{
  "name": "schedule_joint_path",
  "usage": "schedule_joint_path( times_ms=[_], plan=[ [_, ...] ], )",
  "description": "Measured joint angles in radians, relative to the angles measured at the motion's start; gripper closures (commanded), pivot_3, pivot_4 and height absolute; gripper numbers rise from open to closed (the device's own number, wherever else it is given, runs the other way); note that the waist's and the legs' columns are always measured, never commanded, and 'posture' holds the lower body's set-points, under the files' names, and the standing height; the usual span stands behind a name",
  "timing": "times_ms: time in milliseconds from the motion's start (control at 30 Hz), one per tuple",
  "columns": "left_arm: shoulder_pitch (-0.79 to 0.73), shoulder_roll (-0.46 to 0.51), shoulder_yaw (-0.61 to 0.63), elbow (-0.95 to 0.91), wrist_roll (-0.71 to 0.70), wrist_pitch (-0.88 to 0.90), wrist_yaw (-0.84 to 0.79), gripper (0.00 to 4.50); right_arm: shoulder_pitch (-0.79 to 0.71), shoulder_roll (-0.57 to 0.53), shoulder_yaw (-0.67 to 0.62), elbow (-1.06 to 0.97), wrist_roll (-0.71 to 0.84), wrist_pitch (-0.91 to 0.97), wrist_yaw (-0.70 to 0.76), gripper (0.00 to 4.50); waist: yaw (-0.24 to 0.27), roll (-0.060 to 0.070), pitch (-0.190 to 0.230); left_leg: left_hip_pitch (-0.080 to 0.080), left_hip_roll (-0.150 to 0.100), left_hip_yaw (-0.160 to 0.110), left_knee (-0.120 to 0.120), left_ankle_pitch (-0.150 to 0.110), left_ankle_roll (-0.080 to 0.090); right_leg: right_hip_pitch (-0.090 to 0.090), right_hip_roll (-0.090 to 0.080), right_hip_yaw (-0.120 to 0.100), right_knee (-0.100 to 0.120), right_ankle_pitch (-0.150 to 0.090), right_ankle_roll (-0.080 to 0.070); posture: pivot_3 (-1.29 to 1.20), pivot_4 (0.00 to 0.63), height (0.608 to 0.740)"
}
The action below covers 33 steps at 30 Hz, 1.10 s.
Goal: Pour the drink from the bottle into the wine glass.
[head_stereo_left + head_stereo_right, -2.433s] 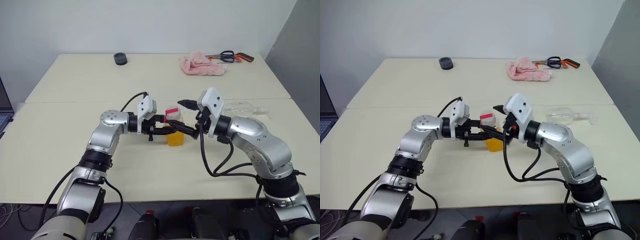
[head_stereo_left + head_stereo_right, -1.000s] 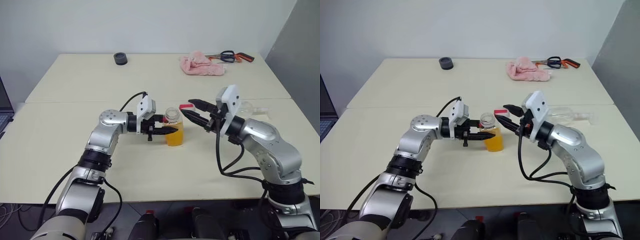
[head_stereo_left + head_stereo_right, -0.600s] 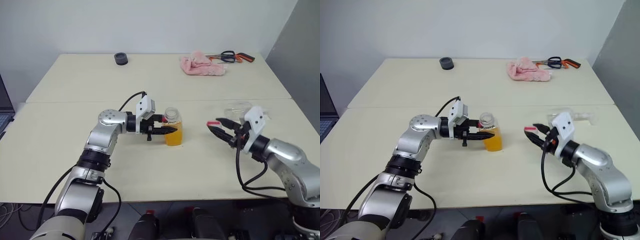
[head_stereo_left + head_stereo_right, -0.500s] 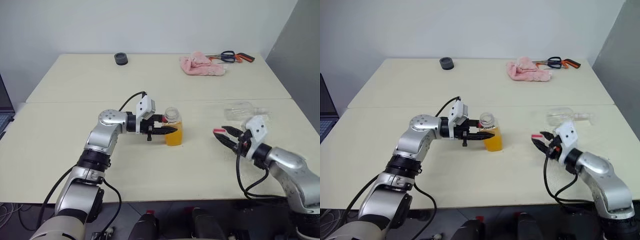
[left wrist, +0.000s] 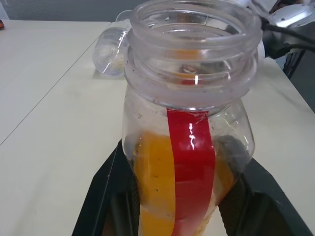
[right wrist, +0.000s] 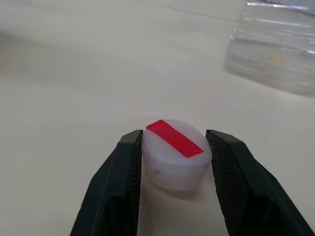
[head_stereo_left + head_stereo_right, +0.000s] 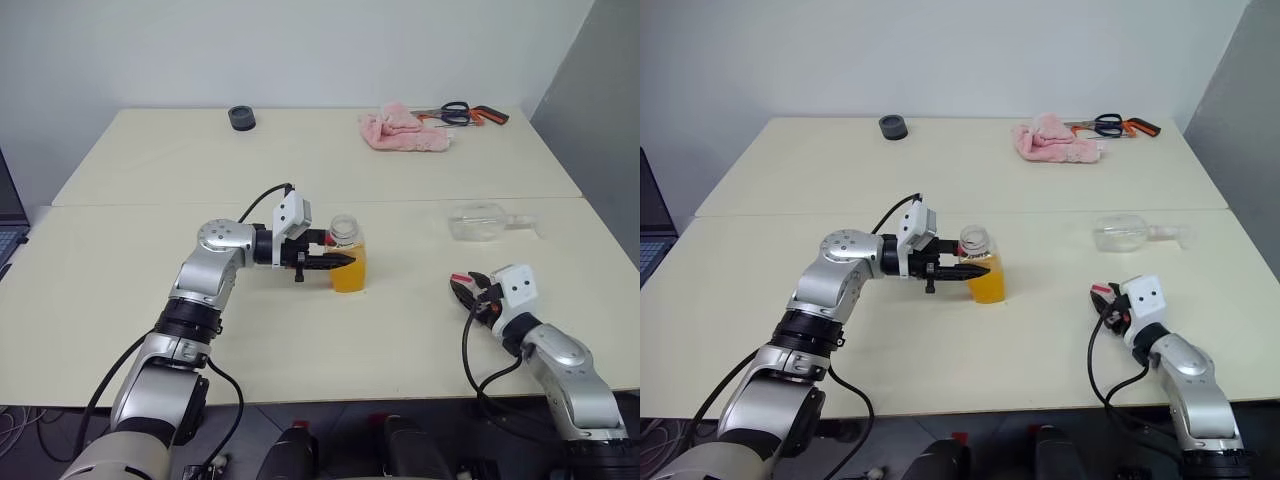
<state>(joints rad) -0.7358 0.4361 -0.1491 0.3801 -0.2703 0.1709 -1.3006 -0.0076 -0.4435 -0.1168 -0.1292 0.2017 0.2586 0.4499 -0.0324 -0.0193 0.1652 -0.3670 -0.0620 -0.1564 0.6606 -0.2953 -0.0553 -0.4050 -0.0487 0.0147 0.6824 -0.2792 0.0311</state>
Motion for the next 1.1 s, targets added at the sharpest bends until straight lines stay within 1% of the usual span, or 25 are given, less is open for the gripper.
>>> schedule_joint_path(
  times_ms=[233, 267, 367, 467, 633, 833, 933, 1100],
  plan=[
    [0.000, 0.000, 0.000, 0.000, 0.000, 0.002, 0.001, 2.86, -0.021, 0.018, -0.012, 0.050, -0.008, -0.032, -0.016, 2.78, 0.000, 0.000, 0.000, 0.001, 0.000, 0.000, 0.001, 0.000, 0.000, 0.001, 0.000, 0.000, 0.000, 0.000, 0.001, 0.00, 0.150, 0.740],
    [0.000, 0.000, 0.000, 0.000, 0.000, 0.003, 0.001, 2.86, -0.022, 0.019, -0.020, 0.055, 0.001, -0.029, -0.016, 2.05, 0.000, 0.000, 0.000, 0.001, 0.000, 0.000, 0.001, 0.000, 0.000, 0.001, 0.000, 0.000, 0.000, 0.000, 0.001, 0.00, 0.150, 0.740],
    [0.000, 0.002, 0.000, 0.000, 0.000, 0.003, 0.001, 2.86, -0.013, 0.014, -0.052, 0.071, 0.021, -0.009, -0.014, 1.15, 0.001, 0.000, 0.000, 0.000, 0.000, 0.000, 0.001, 0.000, 0.000, 0.001, 0.000, 0.001, 0.000, 0.001, 0.001, 0.00, 0.150, 0.740],
    [0.000, 0.002, 0.001, 0.000, 0.000, 0.003, 0.001, 2.86, -0.004, -0.003, -0.068, 0.066, 0.032, 0.000, -0.002, 0.02, 0.002, 0.000, 0.000, 0.000, 0.000, 0.000, 0.001, 0.000, 0.000, 0.001, 0.000, 0.000, 0.000, 0.001, 0.001, 0.00, 0.150, 0.740],
    [-0.003, 0.002, 0.002, 0.000, 0.000, 0.003, 0.003, 2.86, 0.015, -0.029, -0.073, 0.046, 0.036, 0.003, 0.021, 0.00, 0.001, 0.000, 0.000, 0.000, 0.000, 0.000, 0.001, 0.000, 0.000, 0.001, 0.000, 0.001, 0.000, 0.001, 0.001, 0.00, 0.150, 0.740],
    [-0.003, 0.007, 0.014, 0.001, 0.000, 0.003, 0.024, 2.86, 0.024, -0.118, -0.073, -0.049, 0.046, 0.006, 0.087, 0.00, 0.000, 0.000, 0.000, 0.001, 0.000, 0.001, 0.001, 0.000, 0.000, 0.001, 0.001, 0.001, 0.000, 0.001, 0.001, 0.00, 0.150, 0.740],
    [-0.003, 0.010, 0.031, 0.006, 0.000, 0.003, 0.041, 2.86, -0.002, -0.166, -0.063, -0.109, 0.057, 0.030, 0.131, 0.00, -0.001, 0.000, 0.000, 0.001, 0.001, 0.001, 0.001, 0.000, 0.000, 0.001, 0.002, 0.001, 0.000, 0.001, 0.001, 0.00, 0.150, 0.740],
    [-0.003, 0.014, 0.038, 0.009, 0.000, 0.003, 0.059, 2.86, -0.047, -0.230, -0.008, -0.204, 0.091, 0.111, 0.220, 0.00, 0.001, 0.000, 0.000, 0.000, 0.001, 0.000, 0.001, 0.000, 0.000, 0.001, 0.002, 0.000, -0.001, 0.001, 0.001, 0.00, 0.150, 0.740]
  ],
)
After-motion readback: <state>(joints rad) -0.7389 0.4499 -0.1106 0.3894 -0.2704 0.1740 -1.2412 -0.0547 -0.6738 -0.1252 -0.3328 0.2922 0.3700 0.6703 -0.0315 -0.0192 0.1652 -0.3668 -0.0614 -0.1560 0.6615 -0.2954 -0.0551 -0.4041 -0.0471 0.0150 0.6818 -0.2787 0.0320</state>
